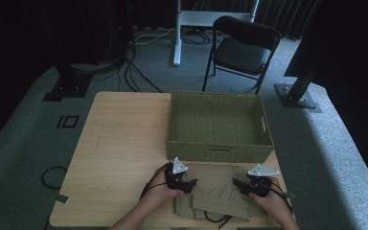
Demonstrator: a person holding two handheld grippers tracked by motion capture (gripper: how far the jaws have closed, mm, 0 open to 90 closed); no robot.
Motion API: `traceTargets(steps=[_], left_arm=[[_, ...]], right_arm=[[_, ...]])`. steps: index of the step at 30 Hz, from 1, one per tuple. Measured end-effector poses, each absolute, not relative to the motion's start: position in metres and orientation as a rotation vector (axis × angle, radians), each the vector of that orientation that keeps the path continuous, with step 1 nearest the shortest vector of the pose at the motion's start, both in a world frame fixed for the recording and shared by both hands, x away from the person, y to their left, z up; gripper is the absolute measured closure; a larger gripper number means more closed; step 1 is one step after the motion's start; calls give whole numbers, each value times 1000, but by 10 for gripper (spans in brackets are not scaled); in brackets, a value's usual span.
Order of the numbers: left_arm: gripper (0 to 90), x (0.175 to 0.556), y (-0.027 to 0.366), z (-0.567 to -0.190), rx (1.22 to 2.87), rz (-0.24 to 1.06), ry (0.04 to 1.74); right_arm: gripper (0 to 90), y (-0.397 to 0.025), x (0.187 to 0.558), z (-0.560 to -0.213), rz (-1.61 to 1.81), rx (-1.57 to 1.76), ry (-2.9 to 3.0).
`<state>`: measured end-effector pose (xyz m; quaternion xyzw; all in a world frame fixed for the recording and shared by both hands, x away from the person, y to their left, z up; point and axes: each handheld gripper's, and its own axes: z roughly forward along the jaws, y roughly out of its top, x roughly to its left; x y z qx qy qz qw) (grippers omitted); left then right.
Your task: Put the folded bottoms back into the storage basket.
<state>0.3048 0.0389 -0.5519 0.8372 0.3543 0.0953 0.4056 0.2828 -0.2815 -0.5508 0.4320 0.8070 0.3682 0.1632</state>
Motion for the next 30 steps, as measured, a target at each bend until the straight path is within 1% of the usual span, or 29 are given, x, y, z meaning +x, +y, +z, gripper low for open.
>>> traceTargets(steps=[1,2,3,4,6,7,12,16,26,30], left_arm=[[455,305,39,-552,2113,240,894],[549,306,39,-553,2087,175,898],[635,306,39,-553,2087,175,898],[635,307,39,-553,2088,149,889],[749,307,41,-553,2063,110,898],[765,307,41,-553,2063,110,898],[788,304,43,-549,2066,123,871],[790,305,45,-539,2009,126,867],[796,301,51,-514,2006,165,809],[799,299,53,-502,1981,174,795]], right_arm=[[575,-281,283,-551,1050,1232,2301],[666,-279,282,-549,1055,1252,2312],[666,-279,282,-549,1055,1252,2312],[732,-276,282,-549,1056,1262,2319],[781,-270,280,-546,1022,1261,2319],[781,-270,280,-546,1022,1261,2319],[799,-272,280,-540,1053,1297,2316],[802,-272,279,-530,1095,1295,2293],[805,-272,272,-503,1213,1269,2258],[805,-271,270,-492,1267,1243,2244]])
